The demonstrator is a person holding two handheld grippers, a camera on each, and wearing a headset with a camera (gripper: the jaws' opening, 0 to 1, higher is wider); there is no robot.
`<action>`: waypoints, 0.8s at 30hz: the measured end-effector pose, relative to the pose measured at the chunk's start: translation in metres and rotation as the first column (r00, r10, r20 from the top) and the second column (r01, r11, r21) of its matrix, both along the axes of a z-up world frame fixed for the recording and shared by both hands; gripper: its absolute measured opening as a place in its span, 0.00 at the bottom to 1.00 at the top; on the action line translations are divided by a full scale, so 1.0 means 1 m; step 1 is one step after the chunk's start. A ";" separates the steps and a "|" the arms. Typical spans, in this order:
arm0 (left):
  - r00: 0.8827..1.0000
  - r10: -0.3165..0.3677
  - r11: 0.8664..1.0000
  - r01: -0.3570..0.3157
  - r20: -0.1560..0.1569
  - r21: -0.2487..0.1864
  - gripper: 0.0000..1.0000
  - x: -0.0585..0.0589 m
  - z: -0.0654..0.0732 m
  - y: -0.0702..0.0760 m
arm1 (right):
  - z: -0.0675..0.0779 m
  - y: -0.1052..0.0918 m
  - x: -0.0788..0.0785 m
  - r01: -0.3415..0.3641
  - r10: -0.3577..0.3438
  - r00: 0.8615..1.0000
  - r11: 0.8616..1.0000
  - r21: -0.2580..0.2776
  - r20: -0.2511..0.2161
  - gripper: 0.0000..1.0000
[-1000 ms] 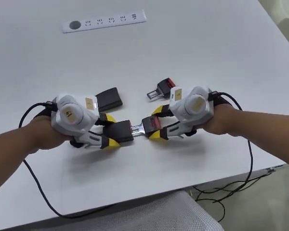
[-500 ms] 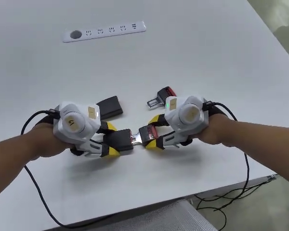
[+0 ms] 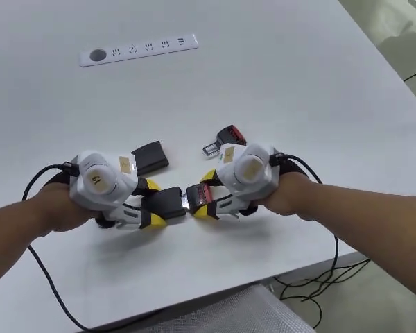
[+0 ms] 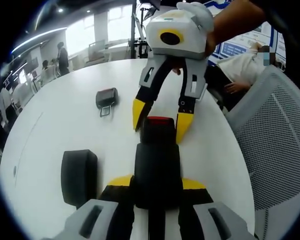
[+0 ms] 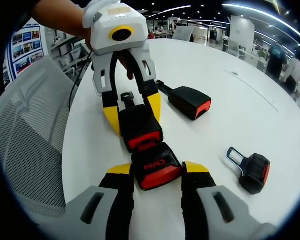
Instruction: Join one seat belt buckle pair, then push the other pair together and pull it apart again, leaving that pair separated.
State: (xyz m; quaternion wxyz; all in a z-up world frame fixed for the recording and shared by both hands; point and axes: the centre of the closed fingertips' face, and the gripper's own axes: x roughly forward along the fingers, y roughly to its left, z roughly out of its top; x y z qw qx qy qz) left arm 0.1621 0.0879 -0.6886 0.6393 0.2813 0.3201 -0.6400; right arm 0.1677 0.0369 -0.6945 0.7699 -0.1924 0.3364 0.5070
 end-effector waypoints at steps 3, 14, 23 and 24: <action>1.000 0.003 1.000 -0.003 -0.002 -0.009 0.33 0.000 0.001 -0.001 | -0.002 0.003 0.000 0.009 -0.009 1.000 1.000 0.000 0.002 0.35; 1.000 0.010 1.000 -0.010 0.000 -0.008 0.33 -0.004 0.002 0.000 | -0.002 0.004 -0.001 0.021 -0.021 1.000 1.000 -0.011 0.004 0.35; 1.000 0.005 1.000 -0.005 0.002 -0.004 0.34 -0.004 0.003 0.000 | -0.001 0.003 -0.001 0.022 -0.022 1.000 0.999 -0.026 0.014 0.35; 1.000 0.004 1.000 -0.004 0.002 -0.002 0.34 -0.004 0.002 0.001 | -0.001 0.003 -0.002 0.019 -0.019 1.000 0.999 -0.028 0.016 0.35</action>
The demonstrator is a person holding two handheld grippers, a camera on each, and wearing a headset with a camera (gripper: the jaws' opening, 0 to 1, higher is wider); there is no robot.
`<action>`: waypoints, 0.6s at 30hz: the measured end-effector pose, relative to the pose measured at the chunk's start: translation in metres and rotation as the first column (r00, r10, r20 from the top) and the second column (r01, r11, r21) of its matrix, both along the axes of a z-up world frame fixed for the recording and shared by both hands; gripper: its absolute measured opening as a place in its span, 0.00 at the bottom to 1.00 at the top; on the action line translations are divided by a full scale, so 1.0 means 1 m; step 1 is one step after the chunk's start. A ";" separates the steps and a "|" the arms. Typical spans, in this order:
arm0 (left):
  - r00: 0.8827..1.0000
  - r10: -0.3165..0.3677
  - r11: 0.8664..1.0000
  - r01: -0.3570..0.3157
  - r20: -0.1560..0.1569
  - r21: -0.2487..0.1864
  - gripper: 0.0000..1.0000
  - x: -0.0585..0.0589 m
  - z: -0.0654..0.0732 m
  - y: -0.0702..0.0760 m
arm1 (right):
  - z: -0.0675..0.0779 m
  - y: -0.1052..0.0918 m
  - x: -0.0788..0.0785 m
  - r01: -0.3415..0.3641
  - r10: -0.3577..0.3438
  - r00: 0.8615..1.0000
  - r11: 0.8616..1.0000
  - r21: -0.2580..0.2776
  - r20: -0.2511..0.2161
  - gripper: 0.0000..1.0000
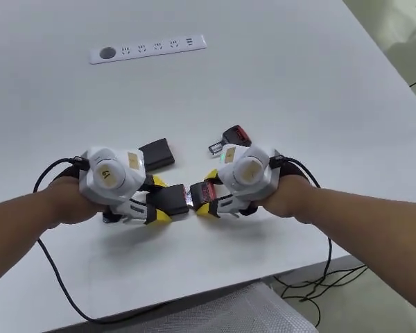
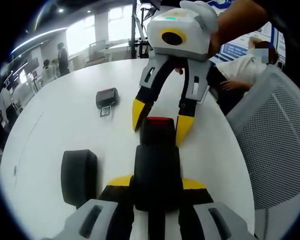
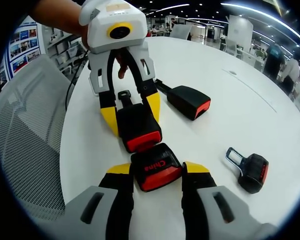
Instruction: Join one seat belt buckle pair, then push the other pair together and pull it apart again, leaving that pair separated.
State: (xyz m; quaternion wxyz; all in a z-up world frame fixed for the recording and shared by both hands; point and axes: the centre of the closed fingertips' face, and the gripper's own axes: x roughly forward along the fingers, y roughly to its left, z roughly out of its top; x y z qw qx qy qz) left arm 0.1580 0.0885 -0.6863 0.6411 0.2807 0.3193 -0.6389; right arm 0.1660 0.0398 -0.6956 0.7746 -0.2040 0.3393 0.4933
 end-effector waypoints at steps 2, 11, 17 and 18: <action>1.000 -0.005 1.000 0.005 0.001 0.000 0.34 0.000 -0.001 0.001 | 0.000 -0.001 0.000 -0.018 0.019 1.000 1.000 -0.009 0.006 0.35; 1.000 -0.002 1.000 0.001 -0.030 -0.020 0.34 0.003 -0.001 0.003 | 0.002 -0.002 -0.002 -0.051 0.051 0.999 0.999 -0.016 0.012 0.34; 1.000 -0.002 0.999 0.002 -0.014 -0.035 0.34 0.005 -0.002 0.005 | 0.003 -0.004 -0.002 -0.059 0.059 0.998 0.998 -0.006 0.023 0.34; 1.000 0.004 0.999 -0.005 -0.007 -0.047 0.34 0.005 -0.003 0.005 | 0.003 -0.005 -0.002 -0.059 0.059 0.998 0.998 -0.002 0.023 0.34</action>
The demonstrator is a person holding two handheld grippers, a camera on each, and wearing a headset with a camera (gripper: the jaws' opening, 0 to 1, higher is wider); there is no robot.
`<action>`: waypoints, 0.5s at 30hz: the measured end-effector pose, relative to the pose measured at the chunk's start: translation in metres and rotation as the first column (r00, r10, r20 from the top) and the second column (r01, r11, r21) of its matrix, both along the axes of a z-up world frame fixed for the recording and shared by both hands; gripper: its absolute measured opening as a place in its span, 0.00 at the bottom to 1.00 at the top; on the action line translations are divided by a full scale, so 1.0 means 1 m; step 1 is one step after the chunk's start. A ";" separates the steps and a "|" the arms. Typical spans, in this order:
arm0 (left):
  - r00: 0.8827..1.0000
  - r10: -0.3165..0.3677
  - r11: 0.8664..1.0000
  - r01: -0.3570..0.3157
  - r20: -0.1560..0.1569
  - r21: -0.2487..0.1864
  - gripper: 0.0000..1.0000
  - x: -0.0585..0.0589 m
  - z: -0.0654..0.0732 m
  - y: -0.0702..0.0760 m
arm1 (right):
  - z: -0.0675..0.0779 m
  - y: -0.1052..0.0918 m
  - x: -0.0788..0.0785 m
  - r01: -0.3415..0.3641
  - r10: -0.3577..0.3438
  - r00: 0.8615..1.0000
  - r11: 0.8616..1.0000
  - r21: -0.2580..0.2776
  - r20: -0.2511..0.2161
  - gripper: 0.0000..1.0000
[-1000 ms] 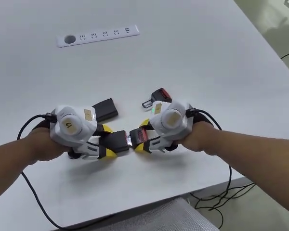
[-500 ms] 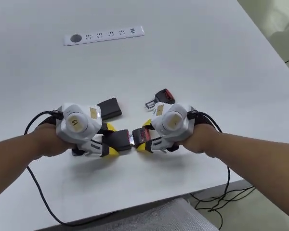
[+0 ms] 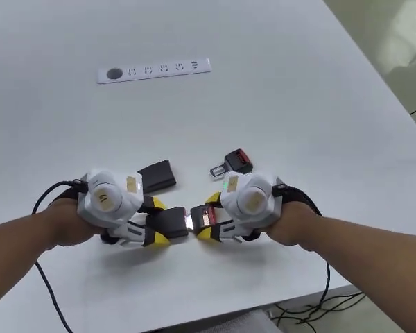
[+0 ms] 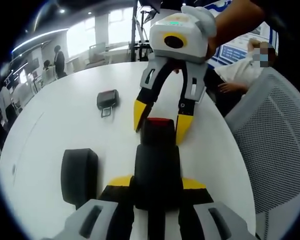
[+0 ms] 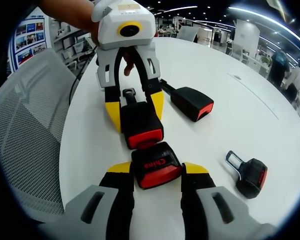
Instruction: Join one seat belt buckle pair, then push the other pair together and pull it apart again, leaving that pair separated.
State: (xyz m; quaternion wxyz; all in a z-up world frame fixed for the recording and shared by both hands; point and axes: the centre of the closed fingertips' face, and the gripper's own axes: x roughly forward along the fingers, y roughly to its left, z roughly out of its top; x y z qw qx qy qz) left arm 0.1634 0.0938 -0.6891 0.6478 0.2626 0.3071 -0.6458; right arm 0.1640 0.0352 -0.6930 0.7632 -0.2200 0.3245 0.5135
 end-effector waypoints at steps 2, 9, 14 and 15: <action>1.000 0.014 1.000 -0.014 -0.012 -0.015 0.34 0.000 0.001 0.000 | 0.000 0.000 0.000 -0.004 0.004 1.000 1.000 0.009 0.002 0.33; 0.999 0.016 0.999 -0.017 -0.030 -0.033 0.33 -0.001 0.002 -0.003 | 0.000 0.000 0.000 0.004 -0.004 1.000 0.999 0.048 0.004 0.33; 0.999 0.015 0.999 -0.017 -0.044 -0.046 0.33 0.000 0.003 -0.003 | -0.001 0.000 0.001 0.001 -0.001 1.000 0.998 0.058 0.007 0.33; 0.999 0.013 0.999 -0.015 -0.046 -0.048 0.33 0.001 0.003 -0.003 | -0.001 0.000 0.001 -0.002 0.001 1.000 0.998 0.059 0.008 0.33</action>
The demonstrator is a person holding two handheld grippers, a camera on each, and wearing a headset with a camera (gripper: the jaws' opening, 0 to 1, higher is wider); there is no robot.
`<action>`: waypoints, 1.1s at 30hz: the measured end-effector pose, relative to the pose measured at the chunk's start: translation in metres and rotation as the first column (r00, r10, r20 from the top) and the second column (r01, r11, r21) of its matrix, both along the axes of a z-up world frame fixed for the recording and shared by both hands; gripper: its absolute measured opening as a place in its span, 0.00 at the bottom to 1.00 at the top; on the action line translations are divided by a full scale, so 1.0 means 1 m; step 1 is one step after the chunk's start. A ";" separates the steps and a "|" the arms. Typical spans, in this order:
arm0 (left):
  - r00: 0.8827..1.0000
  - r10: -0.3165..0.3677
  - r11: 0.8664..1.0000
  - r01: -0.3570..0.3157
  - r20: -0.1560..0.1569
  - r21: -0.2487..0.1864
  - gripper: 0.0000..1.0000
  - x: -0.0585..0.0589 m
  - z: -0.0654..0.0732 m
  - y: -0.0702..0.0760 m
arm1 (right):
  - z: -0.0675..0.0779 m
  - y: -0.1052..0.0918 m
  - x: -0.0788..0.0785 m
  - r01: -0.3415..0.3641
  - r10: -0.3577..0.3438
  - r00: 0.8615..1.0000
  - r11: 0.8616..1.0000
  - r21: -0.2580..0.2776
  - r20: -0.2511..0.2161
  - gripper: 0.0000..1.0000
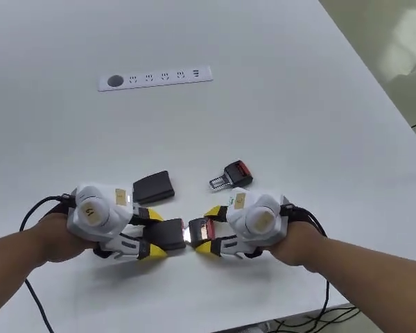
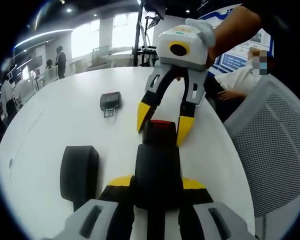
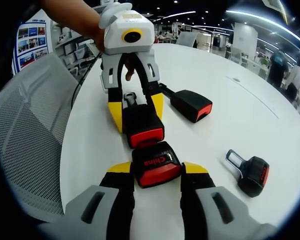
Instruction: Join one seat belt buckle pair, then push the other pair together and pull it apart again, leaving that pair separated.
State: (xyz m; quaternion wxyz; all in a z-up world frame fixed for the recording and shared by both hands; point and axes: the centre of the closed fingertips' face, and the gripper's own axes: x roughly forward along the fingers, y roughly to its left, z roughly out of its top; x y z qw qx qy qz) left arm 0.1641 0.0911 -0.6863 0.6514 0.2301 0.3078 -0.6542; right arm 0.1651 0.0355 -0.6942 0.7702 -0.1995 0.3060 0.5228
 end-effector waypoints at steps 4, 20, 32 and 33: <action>1.000 -0.008 1.000 0.008 0.000 -0.009 0.33 0.000 -0.001 -0.001 | -0.001 0.000 0.000 -0.007 0.007 1.000 1.000 0.009 -0.002 0.33; 1.000 -0.019 0.999 0.019 -0.001 -0.027 0.33 0.001 0.001 -0.002 | -0.001 -0.001 -0.001 -0.037 0.037 0.999 0.999 0.019 0.001 0.31; 1.000 -0.024 0.999 0.024 0.000 -0.022 0.34 0.004 0.002 -0.001 | 0.001 -0.001 -0.002 -0.039 0.039 0.999 0.999 0.029 -0.001 0.32; 0.999 -0.039 0.999 0.039 0.014 -0.010 0.34 0.004 0.002 -0.001 | 0.002 -0.001 -0.003 -0.038 0.038 0.999 0.999 0.031 -0.003 0.32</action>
